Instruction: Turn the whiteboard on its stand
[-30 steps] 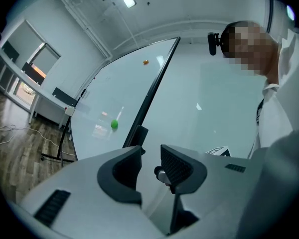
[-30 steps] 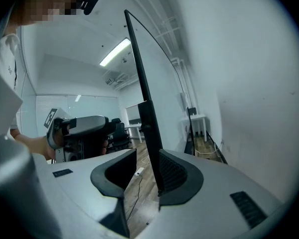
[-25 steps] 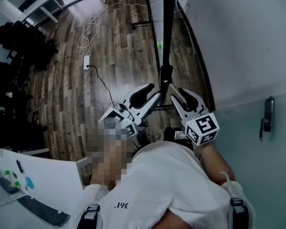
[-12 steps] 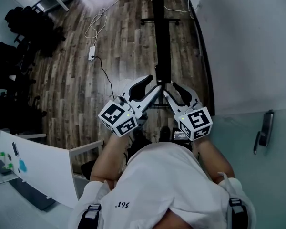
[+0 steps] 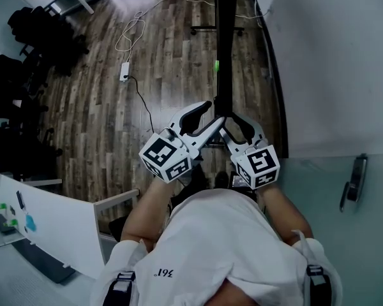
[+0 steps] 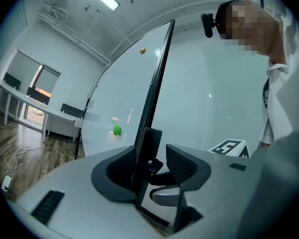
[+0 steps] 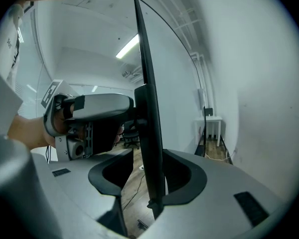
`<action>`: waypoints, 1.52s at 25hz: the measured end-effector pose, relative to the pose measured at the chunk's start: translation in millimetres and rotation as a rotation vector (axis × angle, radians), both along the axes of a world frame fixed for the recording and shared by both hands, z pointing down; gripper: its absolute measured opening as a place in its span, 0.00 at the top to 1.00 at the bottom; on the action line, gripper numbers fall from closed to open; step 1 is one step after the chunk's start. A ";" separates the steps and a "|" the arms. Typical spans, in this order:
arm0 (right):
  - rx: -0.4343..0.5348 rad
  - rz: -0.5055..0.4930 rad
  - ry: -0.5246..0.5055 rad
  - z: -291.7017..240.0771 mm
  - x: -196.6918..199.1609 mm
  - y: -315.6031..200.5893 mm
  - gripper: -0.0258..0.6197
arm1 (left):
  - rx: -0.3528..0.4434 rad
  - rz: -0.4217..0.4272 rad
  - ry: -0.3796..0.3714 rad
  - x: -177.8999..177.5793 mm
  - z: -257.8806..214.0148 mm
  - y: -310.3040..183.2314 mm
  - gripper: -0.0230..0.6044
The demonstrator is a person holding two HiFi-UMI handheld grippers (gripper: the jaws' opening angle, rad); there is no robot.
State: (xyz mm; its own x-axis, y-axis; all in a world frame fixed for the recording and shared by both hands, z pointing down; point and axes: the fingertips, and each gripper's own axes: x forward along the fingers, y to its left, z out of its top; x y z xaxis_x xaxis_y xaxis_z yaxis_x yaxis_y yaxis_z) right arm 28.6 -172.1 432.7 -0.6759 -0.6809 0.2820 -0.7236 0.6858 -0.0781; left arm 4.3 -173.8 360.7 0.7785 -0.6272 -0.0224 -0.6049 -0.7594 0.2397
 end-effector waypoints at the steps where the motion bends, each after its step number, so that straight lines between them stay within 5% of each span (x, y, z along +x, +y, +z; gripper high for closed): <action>1: 0.001 0.006 0.006 0.6 -0.9 -2.6 0.68 | 0.003 0.011 -0.003 1.5 -0.6 -2.3 0.68; 16: -0.032 0.034 0.063 20.7 -11.1 -30.1 0.68 | 0.013 0.150 0.031 19.7 -2.9 -21.1 0.68; 38: 0.014 -0.054 0.104 23.9 -31.5 -88.9 0.70 | -0.023 0.145 0.083 -1.2 1.1 -81.1 0.68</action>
State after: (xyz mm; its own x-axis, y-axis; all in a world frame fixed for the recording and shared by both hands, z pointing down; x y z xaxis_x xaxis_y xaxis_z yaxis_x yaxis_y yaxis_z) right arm -2.9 -261.0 456.6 -0.6796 -0.6483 0.3432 -0.6889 0.7248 0.0050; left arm 3.1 -255.0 361.7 0.8568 -0.5098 -0.0772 -0.4671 -0.8309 0.3024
